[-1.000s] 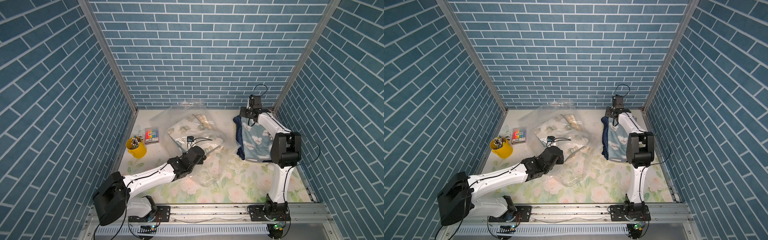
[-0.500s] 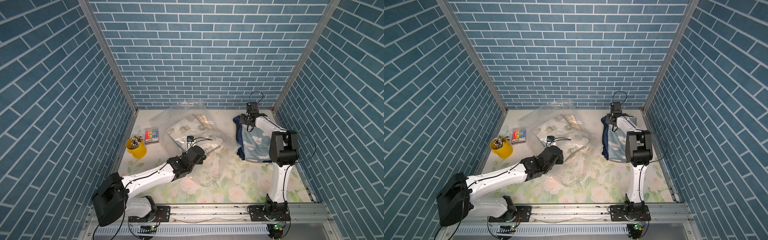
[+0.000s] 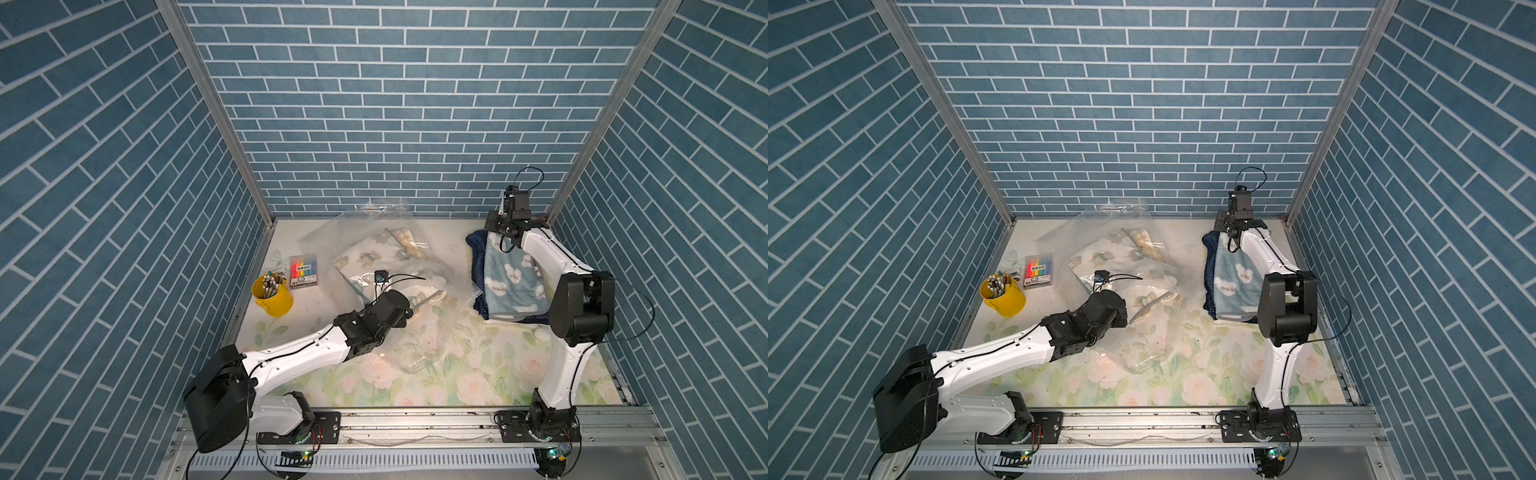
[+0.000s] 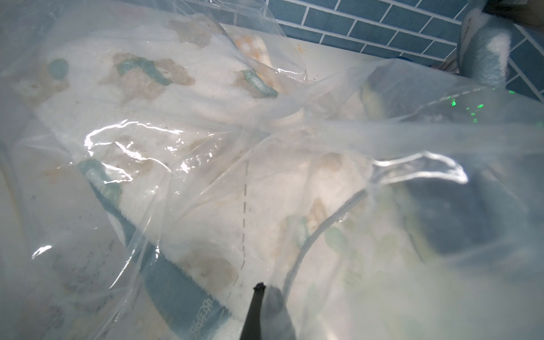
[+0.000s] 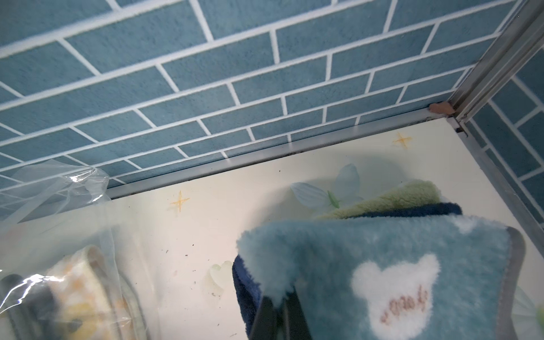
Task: Take the blanket out of the vacuum bag
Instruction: Place the blanket at the center of the board, then take out the blanket from the vacuum bag.
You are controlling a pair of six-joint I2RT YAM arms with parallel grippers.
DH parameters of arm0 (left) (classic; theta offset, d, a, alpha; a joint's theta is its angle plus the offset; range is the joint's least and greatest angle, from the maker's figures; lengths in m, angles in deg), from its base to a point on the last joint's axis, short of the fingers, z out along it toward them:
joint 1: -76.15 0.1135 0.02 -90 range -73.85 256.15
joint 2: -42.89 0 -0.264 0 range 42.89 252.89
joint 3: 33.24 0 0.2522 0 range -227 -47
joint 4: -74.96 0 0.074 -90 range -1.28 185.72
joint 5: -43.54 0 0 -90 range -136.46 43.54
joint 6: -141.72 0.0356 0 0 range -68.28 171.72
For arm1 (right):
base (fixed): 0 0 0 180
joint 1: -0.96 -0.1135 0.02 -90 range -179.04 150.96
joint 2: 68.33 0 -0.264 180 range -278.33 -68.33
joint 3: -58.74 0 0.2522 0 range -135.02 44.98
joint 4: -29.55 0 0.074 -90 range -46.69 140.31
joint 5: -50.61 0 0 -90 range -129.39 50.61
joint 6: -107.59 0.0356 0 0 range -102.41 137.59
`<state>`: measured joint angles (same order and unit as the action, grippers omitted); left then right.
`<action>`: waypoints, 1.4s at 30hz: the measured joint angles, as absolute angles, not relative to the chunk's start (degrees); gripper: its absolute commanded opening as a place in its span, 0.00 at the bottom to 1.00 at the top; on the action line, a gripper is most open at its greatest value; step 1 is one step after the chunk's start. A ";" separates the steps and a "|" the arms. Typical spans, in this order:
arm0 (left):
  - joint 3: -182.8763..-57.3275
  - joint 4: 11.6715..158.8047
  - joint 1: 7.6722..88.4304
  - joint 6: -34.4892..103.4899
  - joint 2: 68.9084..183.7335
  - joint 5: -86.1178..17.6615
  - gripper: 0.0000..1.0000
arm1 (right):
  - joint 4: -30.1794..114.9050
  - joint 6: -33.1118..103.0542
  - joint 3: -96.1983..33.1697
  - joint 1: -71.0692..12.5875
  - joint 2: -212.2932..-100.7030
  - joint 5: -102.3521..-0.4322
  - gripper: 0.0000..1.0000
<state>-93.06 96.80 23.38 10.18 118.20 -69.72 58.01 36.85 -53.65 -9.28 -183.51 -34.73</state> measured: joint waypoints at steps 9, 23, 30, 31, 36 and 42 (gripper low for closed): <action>-93.15 96.95 23.35 10.18 118.92 -69.48 0.00 | 58.32 38.67 -54.46 -9.34 -193.06 -37.96 0.53; -93.17 97.32 23.33 10.88 117.63 -69.05 0.00 | 49.95 42.45 -26.51 -9.61 -158.83 -45.98 0.47; -94.77 101.39 22.41 13.42 115.82 -69.79 0.15 | 40.81 46.30 -0.21 -11.14 -138.24 -56.45 0.28; -95.01 101.95 22.17 13.74 115.56 -69.94 0.17 | 40.24 46.89 3.44 -11.51 -135.73 -57.92 0.23; -96.45 104.82 21.32 16.54 115.34 -70.27 0.00 | 40.55 50.69 17.16 -13.52 -122.03 -64.95 0.00; -96.91 105.63 20.89 18.57 115.31 -70.05 0.00 | 45.55 51.85 20.29 -16.10 -110.83 -67.84 0.00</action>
